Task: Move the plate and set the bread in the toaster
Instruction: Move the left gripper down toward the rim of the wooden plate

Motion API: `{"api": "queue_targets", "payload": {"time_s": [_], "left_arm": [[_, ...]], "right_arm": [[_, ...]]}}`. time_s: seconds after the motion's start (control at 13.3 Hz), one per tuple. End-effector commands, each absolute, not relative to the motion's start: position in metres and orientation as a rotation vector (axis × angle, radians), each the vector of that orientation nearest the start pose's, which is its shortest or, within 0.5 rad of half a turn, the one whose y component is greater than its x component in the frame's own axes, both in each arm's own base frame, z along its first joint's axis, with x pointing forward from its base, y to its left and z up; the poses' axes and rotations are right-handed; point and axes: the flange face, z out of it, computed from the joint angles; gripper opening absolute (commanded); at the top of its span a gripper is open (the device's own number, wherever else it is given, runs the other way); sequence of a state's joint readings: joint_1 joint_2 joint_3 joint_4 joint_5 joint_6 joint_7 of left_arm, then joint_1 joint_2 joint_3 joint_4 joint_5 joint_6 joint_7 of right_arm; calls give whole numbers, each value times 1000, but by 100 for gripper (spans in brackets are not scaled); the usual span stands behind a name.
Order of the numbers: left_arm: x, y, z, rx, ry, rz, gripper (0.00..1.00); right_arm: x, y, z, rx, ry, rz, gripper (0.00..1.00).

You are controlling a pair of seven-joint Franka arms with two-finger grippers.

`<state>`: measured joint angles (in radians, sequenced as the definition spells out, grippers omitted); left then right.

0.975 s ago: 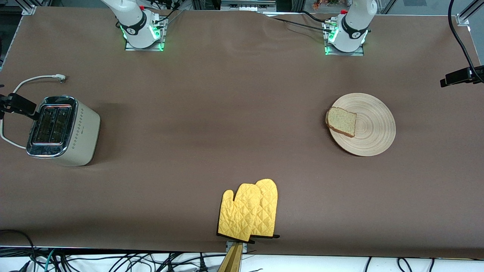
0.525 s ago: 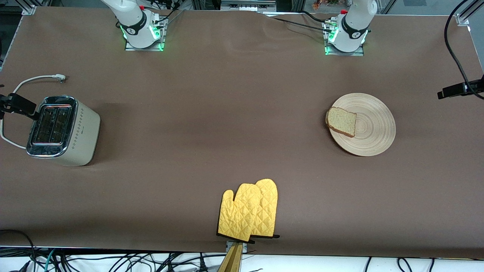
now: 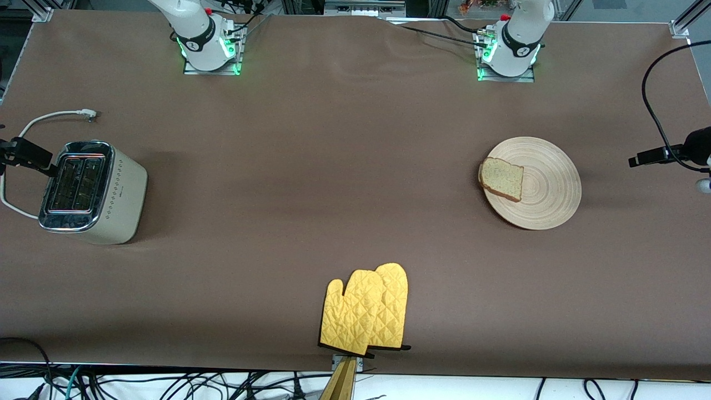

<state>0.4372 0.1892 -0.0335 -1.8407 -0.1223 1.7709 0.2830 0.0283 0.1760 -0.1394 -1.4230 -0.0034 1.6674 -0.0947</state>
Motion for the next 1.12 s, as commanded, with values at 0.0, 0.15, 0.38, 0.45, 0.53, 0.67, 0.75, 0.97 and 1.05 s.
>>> {"api": "queue_targets", "payload": {"time_s": [0.0, 0.15, 0.38, 0.45, 0.53, 0.67, 0.75, 0.97, 1.05], "left_arm": [[530, 260, 357, -3463, -168, 285, 100], [518, 287, 313, -3570, -109, 273, 100], [500, 308, 247, -3731, -86, 278, 100], [497, 305, 229, -3789, -49, 281, 100], [493, 299, 215, -3841, -30, 283, 100], [500, 281, 210, -3889, -14, 281, 100], [507, 265, 214, -3898, 10, 287, 100], [511, 234, 206, -3914, 16, 289, 100], [502, 227, 189, -3907, -24, 267, 100]], "right_arm": [[616, -65, 606, -3179, 23, -116, 100], [616, -65, 606, -3179, 23, -116, 100], [616, -65, 606, -3179, 24, -116, 100], [616, -66, 606, -3179, 24, -116, 100], [615, -67, 606, -3180, 26, -116, 100], [616, -69, 604, -3180, 26, -109, 100], [617, -71, 603, -3181, 30, -106, 100], [616, -76, 603, -3179, 43, -106, 100], [616, -73, 603, -3179, 43, -106, 100]]}}
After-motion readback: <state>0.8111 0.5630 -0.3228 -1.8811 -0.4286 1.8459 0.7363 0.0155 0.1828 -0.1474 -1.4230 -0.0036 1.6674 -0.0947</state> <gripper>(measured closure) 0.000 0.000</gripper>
